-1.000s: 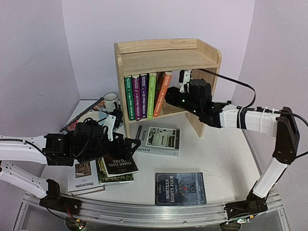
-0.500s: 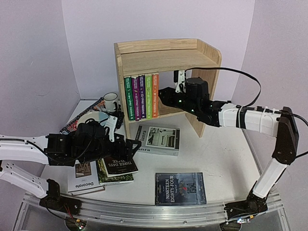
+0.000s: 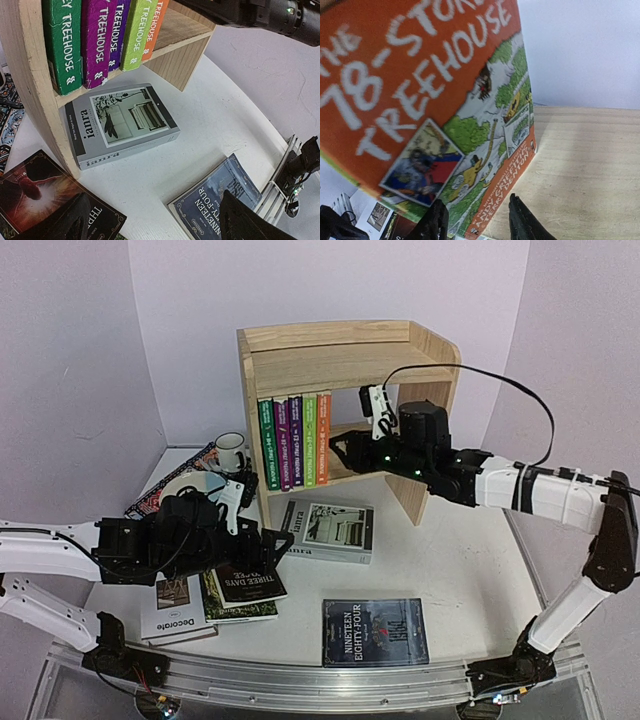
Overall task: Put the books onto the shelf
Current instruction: Adjust the book on the shelf.
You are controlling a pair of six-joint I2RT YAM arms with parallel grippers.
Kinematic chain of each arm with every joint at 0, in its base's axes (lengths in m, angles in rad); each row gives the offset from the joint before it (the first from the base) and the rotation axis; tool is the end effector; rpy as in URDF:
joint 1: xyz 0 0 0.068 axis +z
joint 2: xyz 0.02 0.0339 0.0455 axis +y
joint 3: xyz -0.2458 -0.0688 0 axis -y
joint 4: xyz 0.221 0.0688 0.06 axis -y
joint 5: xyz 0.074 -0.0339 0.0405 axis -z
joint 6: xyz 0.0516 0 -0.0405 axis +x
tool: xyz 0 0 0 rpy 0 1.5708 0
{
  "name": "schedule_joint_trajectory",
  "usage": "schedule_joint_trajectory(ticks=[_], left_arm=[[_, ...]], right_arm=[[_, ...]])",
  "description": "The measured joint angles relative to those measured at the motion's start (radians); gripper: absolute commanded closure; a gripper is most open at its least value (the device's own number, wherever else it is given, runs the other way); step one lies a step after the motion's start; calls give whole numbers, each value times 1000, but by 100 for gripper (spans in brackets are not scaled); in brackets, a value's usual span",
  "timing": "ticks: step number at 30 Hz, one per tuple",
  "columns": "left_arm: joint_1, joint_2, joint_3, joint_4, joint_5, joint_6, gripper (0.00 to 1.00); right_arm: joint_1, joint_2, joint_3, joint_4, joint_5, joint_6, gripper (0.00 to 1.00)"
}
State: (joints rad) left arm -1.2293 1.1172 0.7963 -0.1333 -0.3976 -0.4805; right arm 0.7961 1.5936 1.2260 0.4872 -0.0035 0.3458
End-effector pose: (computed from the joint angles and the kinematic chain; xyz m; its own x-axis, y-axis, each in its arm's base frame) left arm 0.1026 -0.2290 0.2683 -0.4780 0.0723 -0.8754 0.5991 0.7556 -0.2647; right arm 0.2644 0.2703 0.3508 -0.1645 0.3165 -0.9342 -0.7029 0.6269 0.3361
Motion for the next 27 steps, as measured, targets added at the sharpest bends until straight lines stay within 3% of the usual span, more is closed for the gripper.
schedule_joint_trajectory(ticks=[10,17,27], left_arm=[[0,0,0,0,2,0,9],[0,0,0,0,1,0,9],[0,0,0,0,1,0,9]], right_arm=[[15,-90,16,-19,-91,-146,50],[17,-70,61,-41,-97,-156,52],[28,-31,112,-70,-48,-144,47]])
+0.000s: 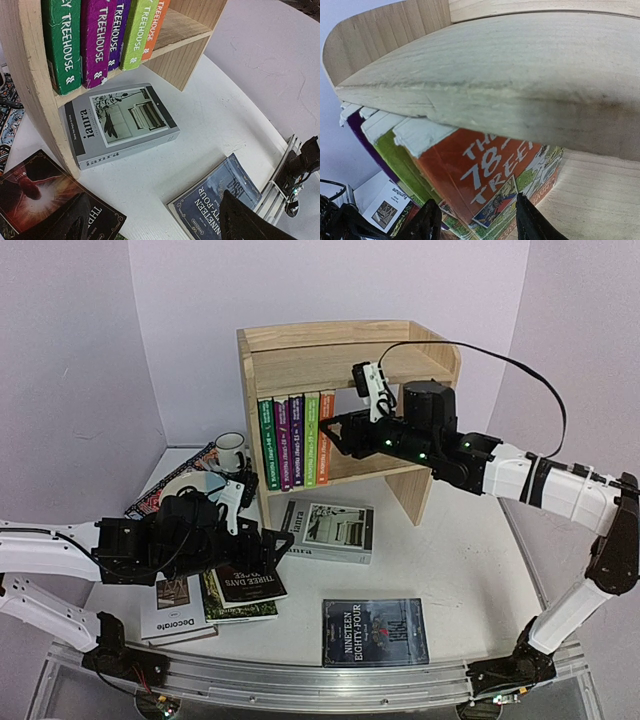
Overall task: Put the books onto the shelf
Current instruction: Adjust the book on the shelf.
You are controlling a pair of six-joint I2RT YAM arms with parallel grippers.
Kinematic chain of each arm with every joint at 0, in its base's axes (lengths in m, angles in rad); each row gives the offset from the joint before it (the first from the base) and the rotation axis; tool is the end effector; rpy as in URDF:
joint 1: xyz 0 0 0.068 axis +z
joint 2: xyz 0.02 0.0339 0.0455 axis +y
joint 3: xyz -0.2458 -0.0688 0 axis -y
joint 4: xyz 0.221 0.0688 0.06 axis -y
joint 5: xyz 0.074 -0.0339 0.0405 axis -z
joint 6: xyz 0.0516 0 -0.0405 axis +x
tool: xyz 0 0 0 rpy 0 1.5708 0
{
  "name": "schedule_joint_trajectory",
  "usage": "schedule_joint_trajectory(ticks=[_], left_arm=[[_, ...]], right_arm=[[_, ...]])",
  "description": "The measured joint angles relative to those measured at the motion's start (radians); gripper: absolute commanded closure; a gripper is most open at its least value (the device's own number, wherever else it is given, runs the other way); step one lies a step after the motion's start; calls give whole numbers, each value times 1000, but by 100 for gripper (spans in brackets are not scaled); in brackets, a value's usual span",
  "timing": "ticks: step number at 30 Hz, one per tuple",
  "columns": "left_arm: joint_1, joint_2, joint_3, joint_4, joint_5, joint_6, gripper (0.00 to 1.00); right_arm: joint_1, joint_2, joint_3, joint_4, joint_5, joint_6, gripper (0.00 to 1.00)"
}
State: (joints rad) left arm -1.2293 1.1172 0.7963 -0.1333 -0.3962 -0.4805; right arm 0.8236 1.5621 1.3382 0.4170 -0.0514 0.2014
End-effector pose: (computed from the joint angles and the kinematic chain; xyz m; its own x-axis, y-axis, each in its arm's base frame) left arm 0.1026 -0.2291 0.2683 -0.4784 0.0728 -0.8751 0.5999 0.7548 -0.2652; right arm 0.2494 0.2731 0.3928 -0.0256 0.2663 -0.9636 -0.7775 0.6006 0.1867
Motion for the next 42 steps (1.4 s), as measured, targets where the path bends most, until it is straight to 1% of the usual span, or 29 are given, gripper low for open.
schedule_joint_trajectory(ticks=[13,16,19,23,24,33,39,42], left_arm=[[0,0,0,0,0,0,9],[0,0,0,0,0,0,9],[0,0,0,0,0,0,9],[0,0,0,0,1,0,9],[0,0,0,0,1,0,9],[0,0,0,0,1,1,9],[0,0,0,0,1,1,9],[0,0,0,0,1,1,9]], right_arm=[[24,1,11,-26,24,-16,45],[26,2,22,-36,33,-22,29],[26,2,26,-39,33,-41,21],[26,2,36,-56,13,-75,5],[24,2,38,-61,2,-83,2],[-17,2,74,-130,-129,-128,2],[-20,2,105,-155,-150,-172,2],[-20,6,148,-184,-153,-204,2]])
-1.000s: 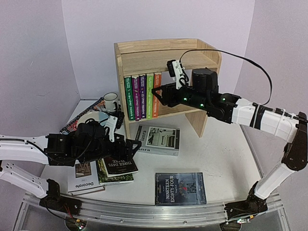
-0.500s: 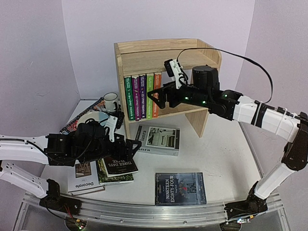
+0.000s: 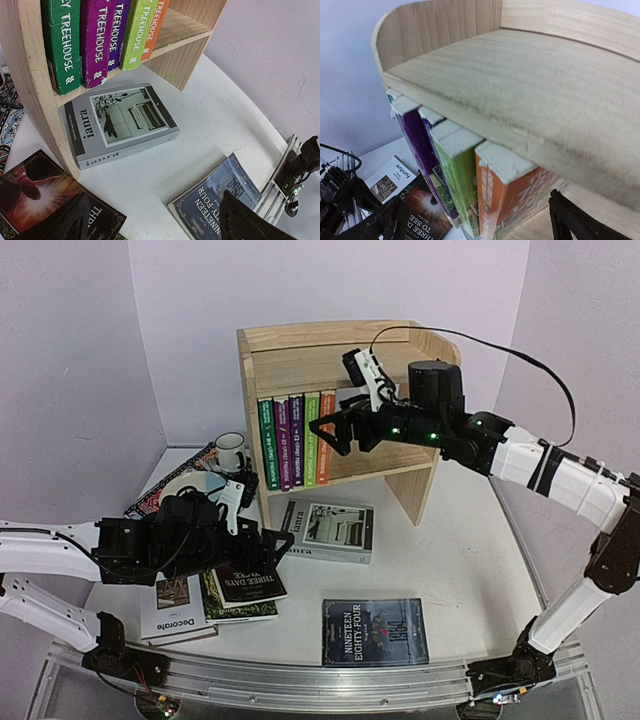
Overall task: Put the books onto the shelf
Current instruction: Adjust the book on the shelf.
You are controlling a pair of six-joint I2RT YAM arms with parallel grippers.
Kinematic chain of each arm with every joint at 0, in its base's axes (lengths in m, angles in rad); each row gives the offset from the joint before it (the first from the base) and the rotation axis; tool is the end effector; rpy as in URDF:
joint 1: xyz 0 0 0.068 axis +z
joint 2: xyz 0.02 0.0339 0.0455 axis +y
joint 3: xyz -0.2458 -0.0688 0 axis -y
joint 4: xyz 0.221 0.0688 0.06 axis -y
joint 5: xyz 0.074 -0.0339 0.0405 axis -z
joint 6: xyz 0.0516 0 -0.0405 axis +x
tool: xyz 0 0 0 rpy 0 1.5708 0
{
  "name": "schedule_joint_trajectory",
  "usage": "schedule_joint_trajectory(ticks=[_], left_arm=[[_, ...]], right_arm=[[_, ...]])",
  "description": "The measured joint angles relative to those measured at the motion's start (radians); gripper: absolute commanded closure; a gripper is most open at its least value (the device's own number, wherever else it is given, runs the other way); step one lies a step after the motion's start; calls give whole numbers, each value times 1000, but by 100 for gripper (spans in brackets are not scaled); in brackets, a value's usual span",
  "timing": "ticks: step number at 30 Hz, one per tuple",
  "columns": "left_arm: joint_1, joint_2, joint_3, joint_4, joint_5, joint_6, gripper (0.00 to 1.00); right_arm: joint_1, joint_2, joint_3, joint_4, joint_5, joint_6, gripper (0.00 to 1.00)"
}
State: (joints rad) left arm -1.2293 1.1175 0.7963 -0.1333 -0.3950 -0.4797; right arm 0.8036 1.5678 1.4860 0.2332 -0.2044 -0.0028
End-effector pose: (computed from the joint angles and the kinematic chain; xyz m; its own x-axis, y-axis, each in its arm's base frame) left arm 0.1025 -0.2292 0.2682 -0.4784 0.0740 -0.8750 0.6010 0.7541 -0.2648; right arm 0.2476 0.2718 0.4198 0.1070 0.1071 -0.9885 -0.8439 0.5355 -0.0334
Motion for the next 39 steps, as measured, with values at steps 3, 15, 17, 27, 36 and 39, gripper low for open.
schedule_joint_trajectory(ticks=[3,15,17,27,36,39], left_arm=[[0,0,0,0,0,0,9],[0,4,0,0,3,0,9],[0,4,0,0,3,0,9],[0,4,0,0,3,0,9],[0,4,0,0,3,0,9],[0,4,0,0,3,0,9]], right_arm=[[1,7,51,-23,-13,-17,2],[38,69,153,-111,-45,-44,2],[38,71,160,-121,-48,-48,2],[32,131,288,-258,-106,-82,2],[49,95,203,-221,-3,-102,2],[51,69,135,-204,49,-101,2]])
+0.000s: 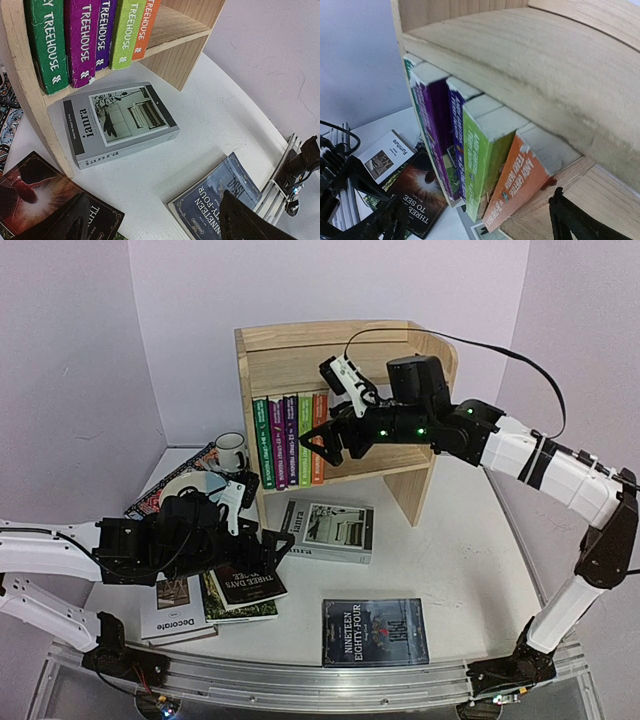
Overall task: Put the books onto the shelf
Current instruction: Adjust the book on the shelf, then move the book to the center of the board.
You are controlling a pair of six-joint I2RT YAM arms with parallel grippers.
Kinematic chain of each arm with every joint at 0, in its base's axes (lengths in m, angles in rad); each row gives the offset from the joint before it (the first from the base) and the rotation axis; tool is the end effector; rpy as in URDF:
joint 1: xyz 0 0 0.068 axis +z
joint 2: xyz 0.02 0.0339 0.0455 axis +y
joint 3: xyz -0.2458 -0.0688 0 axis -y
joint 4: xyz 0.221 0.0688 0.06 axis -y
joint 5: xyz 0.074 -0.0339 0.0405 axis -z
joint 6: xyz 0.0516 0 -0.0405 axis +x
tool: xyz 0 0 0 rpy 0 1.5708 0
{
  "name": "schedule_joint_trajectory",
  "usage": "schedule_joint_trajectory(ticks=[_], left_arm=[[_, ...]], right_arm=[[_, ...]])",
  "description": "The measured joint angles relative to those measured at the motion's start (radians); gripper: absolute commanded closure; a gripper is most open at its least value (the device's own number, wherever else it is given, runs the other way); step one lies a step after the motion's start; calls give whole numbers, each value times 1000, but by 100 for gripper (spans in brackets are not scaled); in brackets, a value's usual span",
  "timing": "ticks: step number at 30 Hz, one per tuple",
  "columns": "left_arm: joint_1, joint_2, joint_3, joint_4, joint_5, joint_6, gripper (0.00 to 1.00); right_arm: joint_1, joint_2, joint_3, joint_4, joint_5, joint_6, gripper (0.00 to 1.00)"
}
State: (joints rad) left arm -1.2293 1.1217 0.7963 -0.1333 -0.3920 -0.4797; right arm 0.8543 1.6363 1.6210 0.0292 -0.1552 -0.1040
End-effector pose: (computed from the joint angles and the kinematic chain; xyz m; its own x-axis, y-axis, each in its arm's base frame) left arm 0.1026 -0.2299 0.2672 -0.4805 0.0783 -0.8735 0.6023 0.7534 -0.2637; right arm 0.2455 0.2940 0.4171 0.0970 -0.0448 -0.9943 -0.8410 0.5305 -0.1059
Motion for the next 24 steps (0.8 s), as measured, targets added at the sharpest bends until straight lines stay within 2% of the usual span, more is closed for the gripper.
schedule_joint_trajectory(ticks=[10,15,18,24], left_arm=[[0,0,0,0,0,0,9],[0,0,0,0,0,0,9],[0,0,0,0,0,0,9],[0,0,0,0,0,0,9]], right_arm=[[-2,-13,-64,22,90,12,2],[-2,-19,-80,43,127,14,8],[-2,-42,-125,65,171,20,2],[-2,-92,-218,103,230,36,2]])
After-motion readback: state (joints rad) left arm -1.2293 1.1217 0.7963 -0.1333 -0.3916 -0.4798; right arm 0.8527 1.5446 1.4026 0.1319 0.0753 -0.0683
